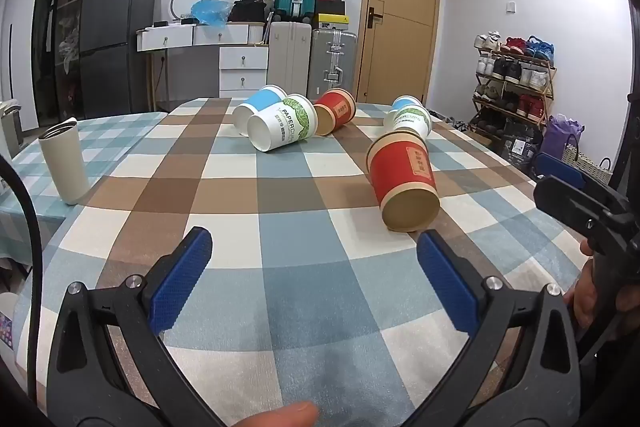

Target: Flip cup upright

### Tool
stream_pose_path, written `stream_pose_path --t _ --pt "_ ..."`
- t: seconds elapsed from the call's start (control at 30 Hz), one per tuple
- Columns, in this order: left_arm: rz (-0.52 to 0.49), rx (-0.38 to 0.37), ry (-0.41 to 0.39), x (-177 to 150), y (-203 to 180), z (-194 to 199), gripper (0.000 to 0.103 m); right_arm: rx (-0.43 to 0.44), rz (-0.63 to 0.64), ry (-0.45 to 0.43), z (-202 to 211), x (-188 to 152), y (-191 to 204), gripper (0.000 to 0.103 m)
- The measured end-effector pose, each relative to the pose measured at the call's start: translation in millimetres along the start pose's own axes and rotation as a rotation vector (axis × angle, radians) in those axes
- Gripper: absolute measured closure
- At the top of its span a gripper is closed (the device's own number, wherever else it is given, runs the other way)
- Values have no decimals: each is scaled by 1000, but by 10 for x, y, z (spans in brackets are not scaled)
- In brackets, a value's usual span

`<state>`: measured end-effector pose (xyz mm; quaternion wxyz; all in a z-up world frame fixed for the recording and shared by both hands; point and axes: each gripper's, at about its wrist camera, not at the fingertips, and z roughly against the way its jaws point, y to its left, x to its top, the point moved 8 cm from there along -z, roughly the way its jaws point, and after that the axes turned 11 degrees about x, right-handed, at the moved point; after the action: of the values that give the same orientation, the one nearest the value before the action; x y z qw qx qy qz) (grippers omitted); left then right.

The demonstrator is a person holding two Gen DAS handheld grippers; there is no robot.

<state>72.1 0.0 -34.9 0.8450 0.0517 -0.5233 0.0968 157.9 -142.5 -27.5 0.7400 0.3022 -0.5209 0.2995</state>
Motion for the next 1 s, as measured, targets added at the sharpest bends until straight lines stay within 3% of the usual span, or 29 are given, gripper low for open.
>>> stream_pose_path --t 1.0 --pt "-17 2 -10 6 -22 1 1 -2 -2 2 -2 0 -10 0"
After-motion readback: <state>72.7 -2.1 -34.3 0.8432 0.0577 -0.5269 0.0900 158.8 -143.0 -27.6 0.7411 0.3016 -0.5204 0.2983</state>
